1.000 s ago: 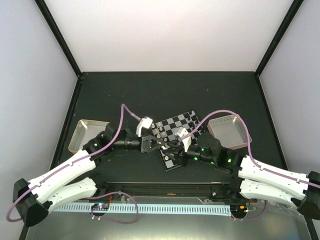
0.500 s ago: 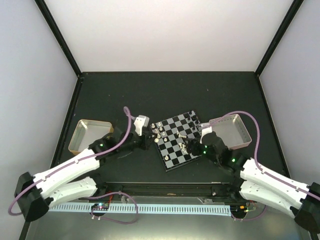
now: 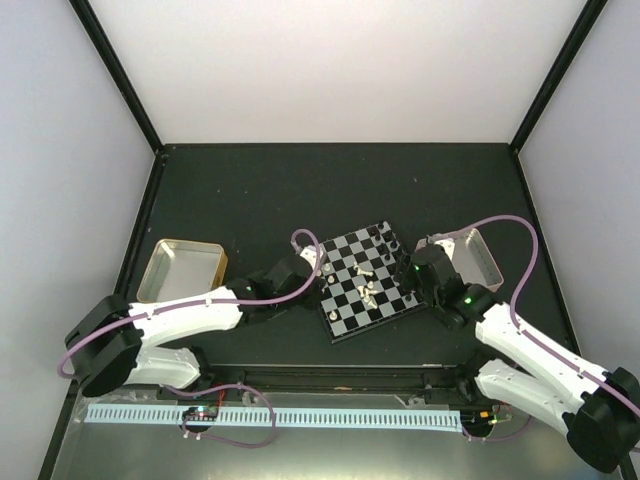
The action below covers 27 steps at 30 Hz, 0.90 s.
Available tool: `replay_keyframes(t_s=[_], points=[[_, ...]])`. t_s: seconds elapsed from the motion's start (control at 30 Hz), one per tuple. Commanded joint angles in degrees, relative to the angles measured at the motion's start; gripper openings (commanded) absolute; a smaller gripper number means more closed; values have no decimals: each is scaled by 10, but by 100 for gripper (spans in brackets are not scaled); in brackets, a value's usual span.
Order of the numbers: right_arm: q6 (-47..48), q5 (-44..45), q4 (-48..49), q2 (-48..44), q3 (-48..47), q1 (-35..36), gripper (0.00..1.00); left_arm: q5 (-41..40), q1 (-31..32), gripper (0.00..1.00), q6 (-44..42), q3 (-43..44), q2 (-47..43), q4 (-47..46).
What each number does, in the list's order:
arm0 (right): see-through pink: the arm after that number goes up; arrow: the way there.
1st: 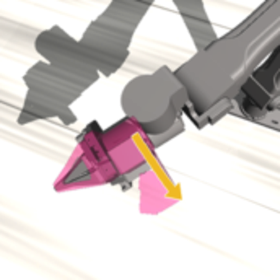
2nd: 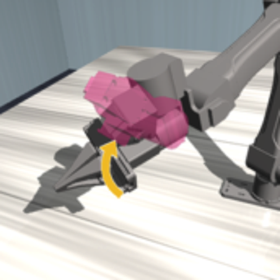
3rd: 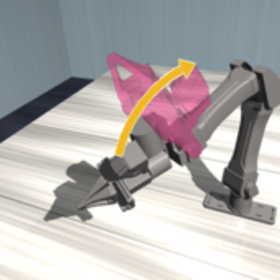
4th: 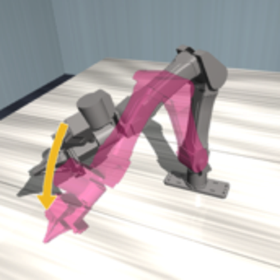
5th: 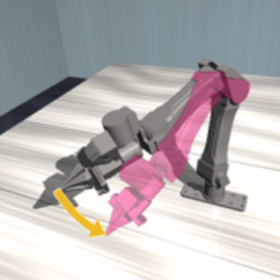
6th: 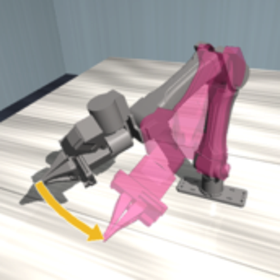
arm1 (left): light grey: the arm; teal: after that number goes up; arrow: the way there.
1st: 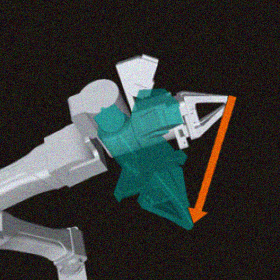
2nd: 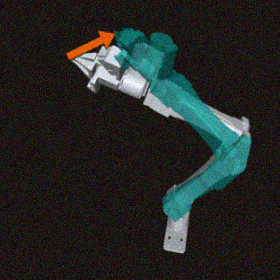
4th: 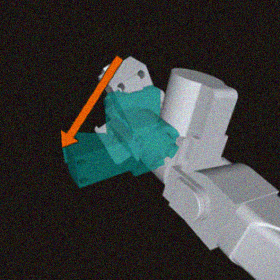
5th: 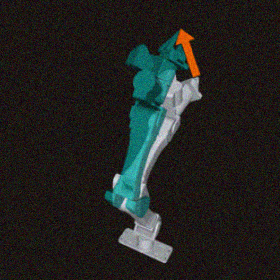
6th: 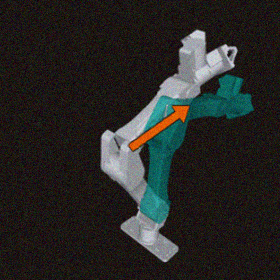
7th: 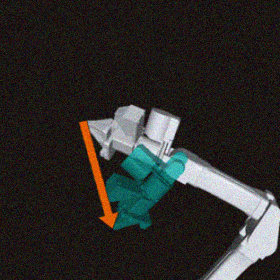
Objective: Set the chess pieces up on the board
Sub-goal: Place the chess piece on the chessboard.
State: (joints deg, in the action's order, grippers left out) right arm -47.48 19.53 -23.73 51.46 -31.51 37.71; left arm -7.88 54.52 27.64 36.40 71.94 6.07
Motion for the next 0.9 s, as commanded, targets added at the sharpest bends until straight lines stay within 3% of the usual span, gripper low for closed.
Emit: replay_keyframes(t_s=[0.0, 0.87], points=[[-11, 26, 0, -3, -13, -6, 74, -46, 5, 2, -14, 2, 30, -31], [-5, -7, 23, 14, 3, -9, 74, -111, 5, 4, -19, -18, 145, -154]])
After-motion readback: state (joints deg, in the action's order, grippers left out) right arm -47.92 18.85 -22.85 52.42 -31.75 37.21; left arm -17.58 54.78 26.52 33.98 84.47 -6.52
